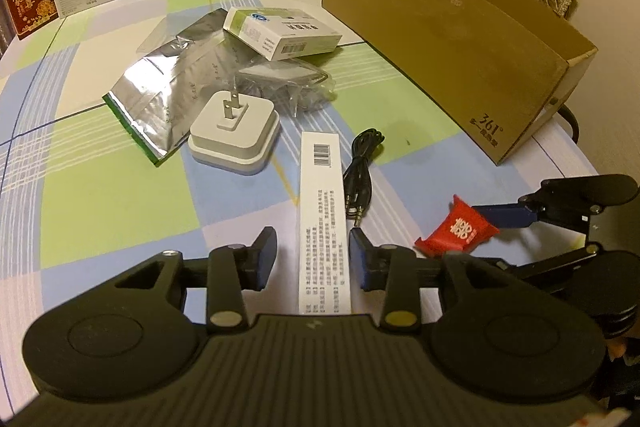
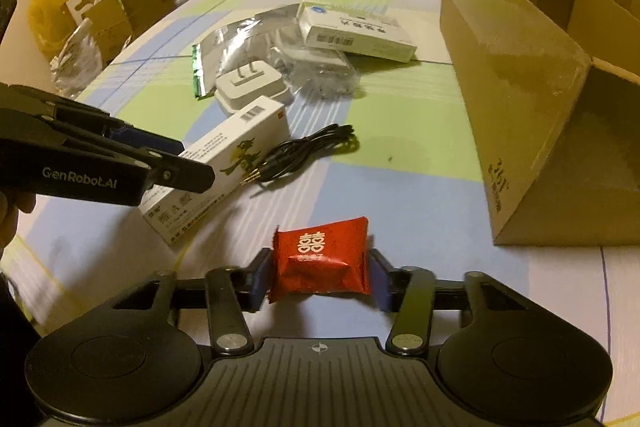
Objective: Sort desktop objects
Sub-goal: 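Grasp the red candy packet with the right tool while the left tool grasps the white medicine box, then lift the candy packet and white box and carry them over the cardboard box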
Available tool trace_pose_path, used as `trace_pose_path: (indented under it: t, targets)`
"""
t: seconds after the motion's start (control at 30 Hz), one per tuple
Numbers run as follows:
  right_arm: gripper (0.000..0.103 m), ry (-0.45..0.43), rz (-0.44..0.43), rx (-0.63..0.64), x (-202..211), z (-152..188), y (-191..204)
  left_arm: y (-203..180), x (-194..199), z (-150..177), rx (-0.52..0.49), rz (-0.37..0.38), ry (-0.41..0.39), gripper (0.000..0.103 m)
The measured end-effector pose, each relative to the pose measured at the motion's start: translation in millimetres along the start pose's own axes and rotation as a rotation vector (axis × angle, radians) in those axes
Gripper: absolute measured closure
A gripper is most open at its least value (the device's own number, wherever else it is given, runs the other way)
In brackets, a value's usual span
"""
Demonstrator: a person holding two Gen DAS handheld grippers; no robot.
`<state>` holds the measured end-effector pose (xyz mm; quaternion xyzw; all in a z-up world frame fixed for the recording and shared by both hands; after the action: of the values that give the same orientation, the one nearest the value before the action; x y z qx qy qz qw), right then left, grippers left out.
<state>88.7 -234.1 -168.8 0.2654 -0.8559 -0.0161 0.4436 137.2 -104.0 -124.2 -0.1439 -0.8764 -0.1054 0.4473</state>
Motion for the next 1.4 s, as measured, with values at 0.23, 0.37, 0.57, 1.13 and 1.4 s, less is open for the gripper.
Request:
trace_pose_path:
  t: [0.23, 0.37, 0.57, 1.13, 1.4]
  targets:
    - [0.063, -0.028, 0.032, 0.0, 5.1, -2.3, -5.6, -6.6, -8.9, -7.0, -0.01, 0.009, -0.003, 0.069]
    - [0.063, -0.037, 0.041, -0.02, 7.0, -3.3, -10.8, -9.7, -17.0, -10.1, -0.042, -0.005, 0.005, 0.07]
    - [0.063, -0.038, 0.038, -0.025, 7.1, -2.9, -11.7, -7.7, -26.1, -5.8, -0.071, -0.024, 0.036, 0.081]
    - [0.064, -0.067, 0.031, -0.038, 23.0, -10.8, -7.6, -0.6, -5.1, 1.5, -0.031, -0.033, 0.031, 0.082]
    - [0.064, -0.108, 0.03, -0.024, 46.1, -21.1, 0.2, 0.9, 21.0, -2.8, 0.016, -0.044, 0.004, 0.082]
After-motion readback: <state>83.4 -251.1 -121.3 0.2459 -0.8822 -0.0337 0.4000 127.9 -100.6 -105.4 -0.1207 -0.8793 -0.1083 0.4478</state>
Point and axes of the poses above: each gripper's, at about its wrist camera, not at the fingertips, and x roughly against the way its jaws point, y to its left, z to its underside, the point moved 8 cm from there along -x, roughly the way its jaws point, and after that the axes turned 11 degrees about -z, right-handed, at the moved point
